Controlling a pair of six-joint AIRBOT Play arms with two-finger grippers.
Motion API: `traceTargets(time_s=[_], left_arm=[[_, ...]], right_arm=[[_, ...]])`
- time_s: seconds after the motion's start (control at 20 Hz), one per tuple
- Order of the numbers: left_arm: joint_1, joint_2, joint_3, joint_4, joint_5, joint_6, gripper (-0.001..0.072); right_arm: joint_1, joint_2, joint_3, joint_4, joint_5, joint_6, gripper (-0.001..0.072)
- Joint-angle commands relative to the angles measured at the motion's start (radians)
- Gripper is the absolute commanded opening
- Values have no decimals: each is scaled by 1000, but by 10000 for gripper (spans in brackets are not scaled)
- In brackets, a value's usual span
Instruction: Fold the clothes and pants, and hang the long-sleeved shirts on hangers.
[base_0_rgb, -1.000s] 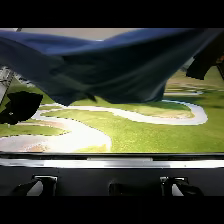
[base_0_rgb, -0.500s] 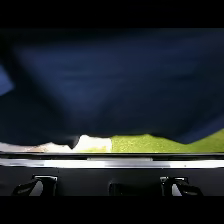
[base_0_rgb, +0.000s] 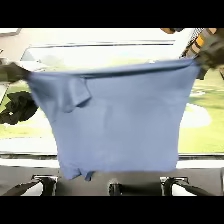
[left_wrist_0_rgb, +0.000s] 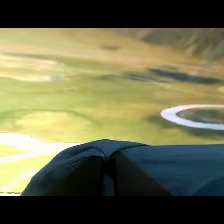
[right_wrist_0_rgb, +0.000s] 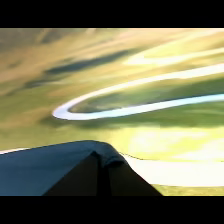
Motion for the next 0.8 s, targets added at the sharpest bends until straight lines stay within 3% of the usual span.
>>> traceTargets(time_s=[0.0, 0.2, 0.4, 0.75], left_arm=[[-92, -282, -33, -21, 164, 50, 20], [-132, -504, 51, -22, 284, 53, 21], [-134, -556, 92, -21, 263, 96, 21], [-84, -539, 93, -5, -132, 101, 21]], right_arm=[[0, -266, 1, 3, -27, -1, 26], [0, -444, 1, 16, -197, -1, 26], [0, -491, 1, 5, -188, -1, 26], [0, -488, 1, -122, 100, -1, 26]])
